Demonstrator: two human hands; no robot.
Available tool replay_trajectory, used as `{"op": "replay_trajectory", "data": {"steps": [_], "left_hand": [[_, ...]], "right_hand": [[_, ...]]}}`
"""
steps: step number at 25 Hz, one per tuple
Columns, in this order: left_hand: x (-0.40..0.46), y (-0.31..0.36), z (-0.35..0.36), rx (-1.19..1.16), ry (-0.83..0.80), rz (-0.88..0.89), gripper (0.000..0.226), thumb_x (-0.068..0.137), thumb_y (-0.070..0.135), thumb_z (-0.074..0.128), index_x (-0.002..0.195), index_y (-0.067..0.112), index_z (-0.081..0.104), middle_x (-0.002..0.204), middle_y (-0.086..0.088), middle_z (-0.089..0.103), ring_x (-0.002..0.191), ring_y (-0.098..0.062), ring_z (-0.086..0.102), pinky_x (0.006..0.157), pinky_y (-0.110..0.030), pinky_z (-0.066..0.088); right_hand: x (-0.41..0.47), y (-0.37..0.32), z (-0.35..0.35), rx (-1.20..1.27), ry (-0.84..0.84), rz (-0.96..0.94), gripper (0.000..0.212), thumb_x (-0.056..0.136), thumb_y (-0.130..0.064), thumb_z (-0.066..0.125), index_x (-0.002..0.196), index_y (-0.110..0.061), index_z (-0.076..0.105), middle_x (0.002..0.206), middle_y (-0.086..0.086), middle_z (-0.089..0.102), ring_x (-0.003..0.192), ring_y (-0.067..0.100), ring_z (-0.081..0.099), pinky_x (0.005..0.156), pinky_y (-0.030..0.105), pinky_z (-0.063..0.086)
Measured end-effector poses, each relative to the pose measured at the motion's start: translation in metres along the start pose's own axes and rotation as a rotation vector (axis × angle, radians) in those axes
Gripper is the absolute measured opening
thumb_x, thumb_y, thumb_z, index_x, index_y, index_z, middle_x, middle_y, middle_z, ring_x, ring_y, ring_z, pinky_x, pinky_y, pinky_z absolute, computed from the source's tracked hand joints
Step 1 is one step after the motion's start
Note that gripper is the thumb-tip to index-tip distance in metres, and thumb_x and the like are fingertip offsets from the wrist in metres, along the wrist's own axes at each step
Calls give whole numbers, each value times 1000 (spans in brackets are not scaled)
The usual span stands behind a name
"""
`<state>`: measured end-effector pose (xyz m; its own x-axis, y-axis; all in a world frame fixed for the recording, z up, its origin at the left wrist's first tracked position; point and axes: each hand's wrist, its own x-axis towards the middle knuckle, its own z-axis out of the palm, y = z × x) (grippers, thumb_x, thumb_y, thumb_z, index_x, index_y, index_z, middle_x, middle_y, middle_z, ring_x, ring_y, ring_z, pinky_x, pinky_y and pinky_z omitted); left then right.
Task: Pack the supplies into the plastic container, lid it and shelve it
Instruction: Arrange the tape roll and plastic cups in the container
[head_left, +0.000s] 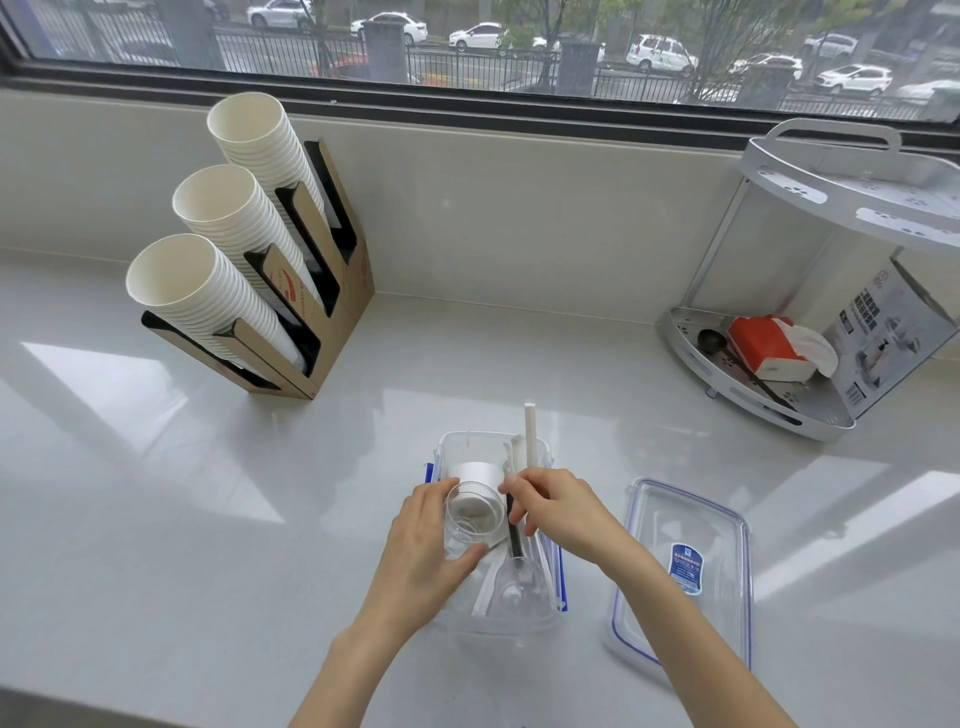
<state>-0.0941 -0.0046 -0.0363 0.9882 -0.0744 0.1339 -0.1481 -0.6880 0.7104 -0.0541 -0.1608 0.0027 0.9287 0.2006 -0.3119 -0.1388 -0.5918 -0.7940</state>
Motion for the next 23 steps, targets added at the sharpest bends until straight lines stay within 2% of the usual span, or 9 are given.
{"op": "replay_trajectory", "data": {"steps": [2,5,8,11,14,16,19,21,23], "left_hand": [[0,-2,0,-14,24,-6,64,77,27,68,130,11,38,129,-2,47,119,-14,42,95,-13,25],[1,-6,1,-22,24,-33,67,77,25,69,133,9,35,130,-5,46,122,-16,43,97,-13,26],[0,-8,2,-25,20,-46,67,77,25,69,133,9,35,129,-5,46,120,-16,43,96,-13,27],[-1,-8,1,-20,14,-44,63,79,25,67,132,11,36,127,0,44,120,-14,44,95,-13,27],[-2,-6,-2,-43,17,-25,57,80,24,66,130,13,39,117,11,36,112,-7,44,89,-7,26],[-3,-5,-4,-57,17,-22,56,81,24,65,129,14,39,116,13,33,105,-1,41,85,-4,25],[-3,-4,-4,-67,12,-19,56,81,24,64,130,13,39,116,12,33,104,0,40,84,-4,26],[-3,-3,-4,-74,7,-24,57,81,24,64,131,12,38,117,10,35,104,-1,40,85,-5,26],[-3,-2,-3,-60,2,-26,59,82,24,64,132,12,37,124,5,39,107,-4,43,88,-7,26]], "right_hand": [[0,5,-1,-95,36,-4,29,93,-26,42,107,-12,62,88,-2,67,68,9,59,64,14,45],[-1,19,1,-396,-54,-36,30,89,-19,46,116,-13,59,118,3,63,101,21,59,87,30,47],[-1,28,13,-539,-198,-47,34,88,-12,48,121,-13,57,126,6,57,112,24,55,91,31,44],[1,32,24,-668,-177,-65,35,89,-8,44,119,-17,60,125,5,60,116,24,54,91,32,44],[1,34,27,-661,-120,-87,30,90,-11,45,112,-16,64,120,5,65,111,25,56,89,31,43],[0,33,23,-574,-69,-82,28,89,-13,46,107,-17,67,113,2,68,105,23,60,83,29,44],[-1,28,9,-397,32,-50,24,88,-15,49,99,-17,70,105,2,71,89,19,60,79,27,46],[-2,19,-7,-299,117,-66,23,89,-16,50,98,-13,71,100,4,72,79,14,56,73,21,43],[-5,6,-25,-180,234,-97,22,89,-15,50,96,-12,71,89,2,70,71,10,56,61,8,41]]}}
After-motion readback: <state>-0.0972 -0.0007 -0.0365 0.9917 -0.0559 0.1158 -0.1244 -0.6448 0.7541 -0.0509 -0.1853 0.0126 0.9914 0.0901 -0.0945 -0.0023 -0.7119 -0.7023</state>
